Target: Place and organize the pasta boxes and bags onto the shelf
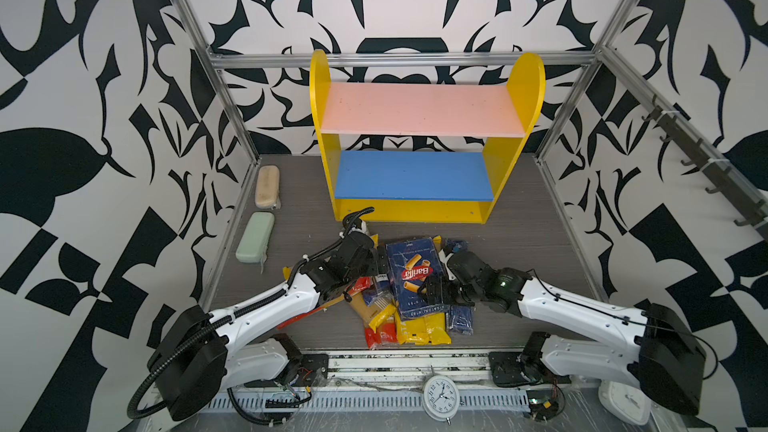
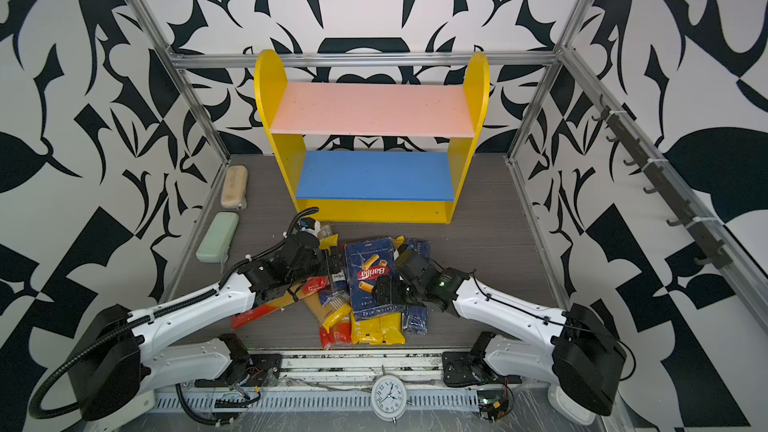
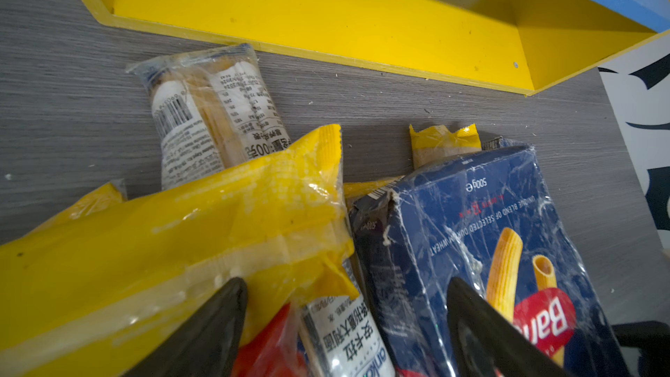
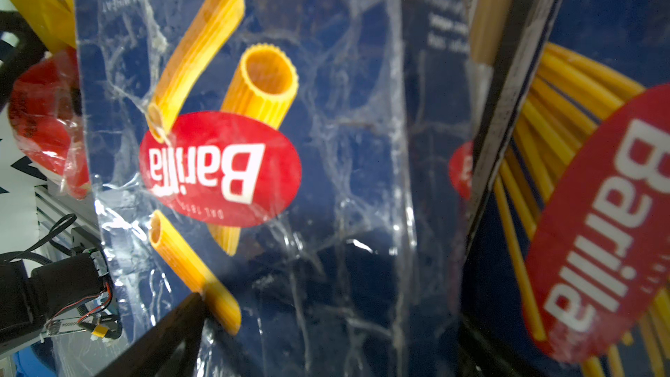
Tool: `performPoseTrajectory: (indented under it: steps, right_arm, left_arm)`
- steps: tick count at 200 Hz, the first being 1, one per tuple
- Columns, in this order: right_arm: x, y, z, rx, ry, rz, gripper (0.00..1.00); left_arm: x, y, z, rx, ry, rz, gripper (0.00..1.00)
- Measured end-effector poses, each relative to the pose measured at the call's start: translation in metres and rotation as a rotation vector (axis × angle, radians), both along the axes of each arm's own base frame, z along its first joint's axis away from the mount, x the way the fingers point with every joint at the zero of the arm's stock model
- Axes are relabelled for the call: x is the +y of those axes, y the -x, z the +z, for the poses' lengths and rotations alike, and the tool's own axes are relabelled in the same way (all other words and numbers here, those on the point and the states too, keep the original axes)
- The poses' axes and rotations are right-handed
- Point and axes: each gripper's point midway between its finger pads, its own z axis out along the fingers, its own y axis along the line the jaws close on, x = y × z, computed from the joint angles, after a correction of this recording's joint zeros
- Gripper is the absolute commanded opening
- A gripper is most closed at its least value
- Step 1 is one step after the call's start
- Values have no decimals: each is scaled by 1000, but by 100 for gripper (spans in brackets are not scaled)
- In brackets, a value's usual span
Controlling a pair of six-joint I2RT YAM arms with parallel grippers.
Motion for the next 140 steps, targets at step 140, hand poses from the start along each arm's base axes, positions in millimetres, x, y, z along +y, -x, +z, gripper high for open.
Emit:
performPoseTrajectory:
  steps: [140]
  right_arm:
    - [-10, -11, -7, 48, -172, 5, 99]
  left_arm:
    - [-40, 3, -19, 53, -67, -43, 61]
